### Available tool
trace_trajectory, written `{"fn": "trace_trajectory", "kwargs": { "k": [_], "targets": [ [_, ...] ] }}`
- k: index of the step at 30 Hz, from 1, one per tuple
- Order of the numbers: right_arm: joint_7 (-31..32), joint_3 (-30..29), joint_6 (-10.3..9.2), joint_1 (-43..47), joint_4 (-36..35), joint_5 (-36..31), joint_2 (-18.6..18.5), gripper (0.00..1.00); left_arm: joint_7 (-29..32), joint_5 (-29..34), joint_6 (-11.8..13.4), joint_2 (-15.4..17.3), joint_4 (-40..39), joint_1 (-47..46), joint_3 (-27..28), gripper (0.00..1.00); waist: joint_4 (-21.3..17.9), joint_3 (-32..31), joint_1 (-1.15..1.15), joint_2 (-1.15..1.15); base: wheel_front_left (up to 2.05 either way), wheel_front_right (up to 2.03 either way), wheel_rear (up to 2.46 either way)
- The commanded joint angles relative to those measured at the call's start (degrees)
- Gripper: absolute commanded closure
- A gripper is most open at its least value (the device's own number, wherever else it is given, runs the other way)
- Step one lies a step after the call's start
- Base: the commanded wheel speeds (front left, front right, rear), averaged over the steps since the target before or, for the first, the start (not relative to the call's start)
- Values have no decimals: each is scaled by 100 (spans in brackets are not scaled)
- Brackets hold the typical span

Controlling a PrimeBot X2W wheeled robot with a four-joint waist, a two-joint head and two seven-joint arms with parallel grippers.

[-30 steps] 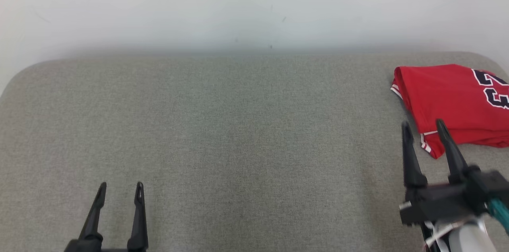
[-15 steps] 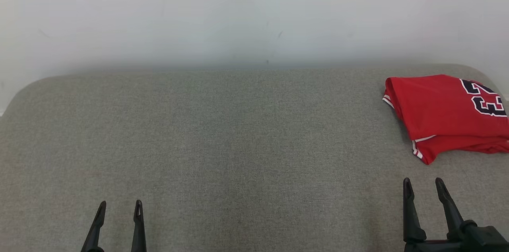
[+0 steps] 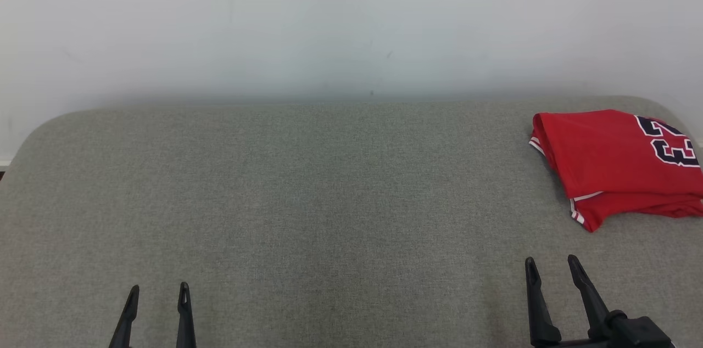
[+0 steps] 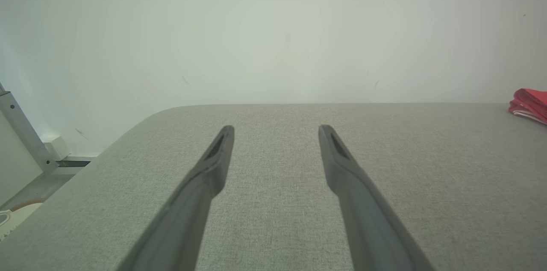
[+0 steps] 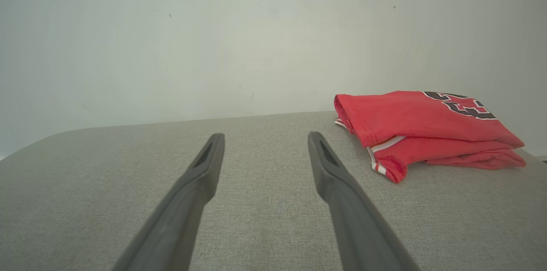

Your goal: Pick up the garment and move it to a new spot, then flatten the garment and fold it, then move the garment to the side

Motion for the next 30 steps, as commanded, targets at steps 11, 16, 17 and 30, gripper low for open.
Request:
{"fn": "trace_trajectory", "kwargs": {
  "k": [11, 16, 17, 30],
  "targets": [
    [-6, -86, -13, 16, 35, 41, 7, 0, -12, -1, 47, -9, 1, 119, 15, 0, 12, -12, 0, 0, 0, 0, 0],
    [-6, -103, -13, 18, 40, 58, 9, 0, -12, -25, 22, -8, -2, 127, 5, 0, 1, 2, 0, 0, 0, 0, 0],
    [-6, -108, -13, 20, 42, 63, 9, 0, -12, -30, 17, -8, -2, 124, 2, 0, 2, 5, 0, 0, 0, 0, 0],
    [-6, -126, -13, 27, 56, 122, 9, 0, -12, -78, 40, -8, 6, 110, 10, 0, -5, 16, 0, 0, 0, 0, 0]
  ]
}}
